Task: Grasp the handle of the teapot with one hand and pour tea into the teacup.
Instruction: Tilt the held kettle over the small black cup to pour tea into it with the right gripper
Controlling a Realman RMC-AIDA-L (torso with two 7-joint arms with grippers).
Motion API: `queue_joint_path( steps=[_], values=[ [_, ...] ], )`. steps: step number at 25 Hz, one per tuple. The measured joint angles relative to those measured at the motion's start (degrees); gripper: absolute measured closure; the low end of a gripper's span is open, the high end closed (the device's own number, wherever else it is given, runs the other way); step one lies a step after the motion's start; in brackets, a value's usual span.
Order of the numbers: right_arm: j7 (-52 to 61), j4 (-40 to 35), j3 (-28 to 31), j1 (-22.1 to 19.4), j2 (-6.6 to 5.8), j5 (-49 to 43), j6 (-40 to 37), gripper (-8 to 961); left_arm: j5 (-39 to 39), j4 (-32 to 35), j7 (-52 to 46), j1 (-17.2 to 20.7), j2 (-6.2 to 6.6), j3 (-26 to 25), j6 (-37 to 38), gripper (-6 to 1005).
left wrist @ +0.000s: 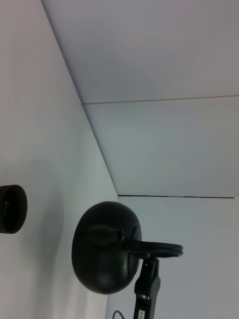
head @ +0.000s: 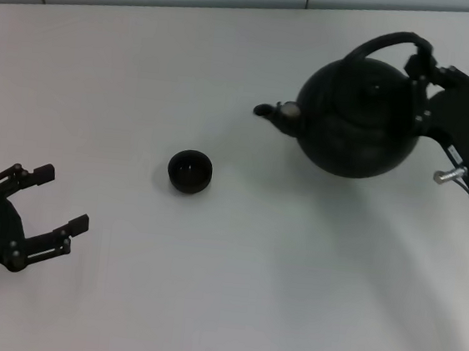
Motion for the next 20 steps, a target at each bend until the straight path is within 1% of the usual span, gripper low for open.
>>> queue_joint_path(
  steps=[2,3,4,6,7,9,10,14,18,19,20],
  values=[
    [3.7,-3.1,0.0,1.9,0.10,-3.2,0.0,861,0.0,-0.2,0.1,-0.1,-0.02,0.0,0.0,135],
    [3.7,-3.1,0.0,1.9,0.10,-3.2,0.0,861,0.0,-0.2,0.1,-0.1,-0.02,0.0,0.0,135],
    [6.2,-5.6,0.0,3.7,0.06,-5.6,0.0,861,0.0,-0.3,0.2,-0.2,-0.02,0.0,0.0,135],
    [9.0,-8.2,-0.1,5.2,0.05,-7.6,0.0,860,0.0,-0.6,0.4,-0.3,-0.03,0.0,0.0,136],
    [9.0,-8.2,-0.1,5.2,0.05,-7.6,0.0,859,0.0,-0.6,0.4,-0.4,-0.04,0.0,0.0,136],
    [11.0,-10.4,-0.6,7.3,0.05,-9.7,0.7,858,0.0,-0.6,0.5,-0.4,-0.04,0.0,0.0,136],
    [11.0,-10.4,-0.6,7.3,0.05,-9.7,0.7,858,0.0,-0.6,0.5,-0.4,-0.04,0.0,0.0,136],
    [12.4,-11.9,-3.9,10.5,-0.18,-10.2,4.9,856,0.0,-0.7,0.6,-0.6,-0.09,0.0,0.0,136],
    [12.2,-12.9,-4.6,12.1,-0.13,-10.2,6.4,854,0.0,-0.7,0.6,-0.7,-0.13,0.0,0.0,135],
    [12.0,-13.3,-4.7,13.1,-0.04,-10.2,7.3,854,0.0,-0.7,0.6,-0.8,-0.15,0.0,0.1,135],
    [12.0,-13.3,-4.7,13.1,-0.04,-10.2,7.3,854,0.0,-0.7,0.6,-0.8,-0.17,0.0,0.1,135]
  ],
)
